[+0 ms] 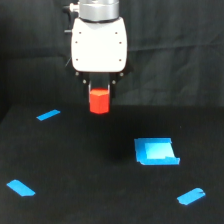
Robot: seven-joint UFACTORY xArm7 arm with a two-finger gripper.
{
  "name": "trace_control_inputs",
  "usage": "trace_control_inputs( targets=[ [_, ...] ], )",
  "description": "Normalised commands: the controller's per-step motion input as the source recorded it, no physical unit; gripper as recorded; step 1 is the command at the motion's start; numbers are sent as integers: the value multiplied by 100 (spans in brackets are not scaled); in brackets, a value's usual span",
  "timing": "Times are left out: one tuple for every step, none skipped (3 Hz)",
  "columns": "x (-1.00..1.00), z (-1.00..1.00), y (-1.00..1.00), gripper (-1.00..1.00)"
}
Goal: Pick up the red object from the table
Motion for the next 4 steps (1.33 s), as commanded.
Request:
trace_control_inputs(
  targets=[
    [-3, 12, -3, -99],
    [-1, 4, -9, -98],
    [-3, 9, -8, -98],
    [1, -3, -5, -98]
  ],
)
